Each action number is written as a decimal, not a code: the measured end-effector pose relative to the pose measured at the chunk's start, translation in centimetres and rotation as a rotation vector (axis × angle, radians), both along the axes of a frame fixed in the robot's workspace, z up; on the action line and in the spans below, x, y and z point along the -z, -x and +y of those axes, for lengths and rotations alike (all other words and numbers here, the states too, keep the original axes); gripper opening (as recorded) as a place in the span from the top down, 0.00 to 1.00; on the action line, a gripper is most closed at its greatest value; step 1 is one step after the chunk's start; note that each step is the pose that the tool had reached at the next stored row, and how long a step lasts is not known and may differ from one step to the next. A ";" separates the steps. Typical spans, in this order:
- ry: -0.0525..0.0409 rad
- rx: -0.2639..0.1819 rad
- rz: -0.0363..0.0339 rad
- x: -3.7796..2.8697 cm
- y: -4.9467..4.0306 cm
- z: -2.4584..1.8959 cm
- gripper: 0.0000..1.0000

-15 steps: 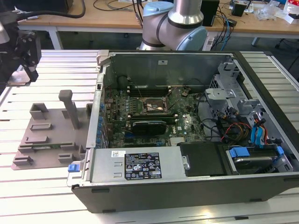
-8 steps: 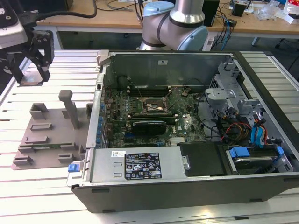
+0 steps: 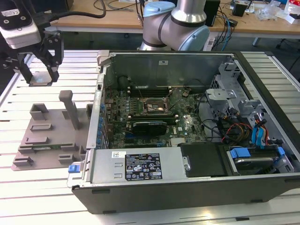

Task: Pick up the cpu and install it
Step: 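Pick up the cpu and move it towards the insertion slot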

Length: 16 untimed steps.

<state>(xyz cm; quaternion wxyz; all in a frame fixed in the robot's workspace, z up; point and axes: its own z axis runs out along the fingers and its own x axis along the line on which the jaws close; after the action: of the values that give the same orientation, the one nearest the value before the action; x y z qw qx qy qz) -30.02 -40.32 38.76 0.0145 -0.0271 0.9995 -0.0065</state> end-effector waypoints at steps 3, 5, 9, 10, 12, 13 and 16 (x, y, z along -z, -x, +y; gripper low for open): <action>0.0000 0.000 0.0000 0.00 -0.63 0.00 0.45; 0.0000 0.000 0.0000 0.00 -0.81 0.00 0.45; 0.0000 0.000 0.0000 0.00 -1.43 0.00 0.45; 0.0000 0.000 -0.0001 0.00 -1.55 0.00 0.45; 0.0000 0.000 0.0000 0.00 -1.57 0.00 0.45; 0.0001 0.000 0.0000 0.00 -1.57 0.01 0.45; -0.0001 0.000 -0.0001 0.01 -1.70 0.00 0.45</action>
<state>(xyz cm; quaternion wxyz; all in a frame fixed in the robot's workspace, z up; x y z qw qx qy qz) -28.33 -40.31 38.76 0.0146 -0.0272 0.9995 -0.0065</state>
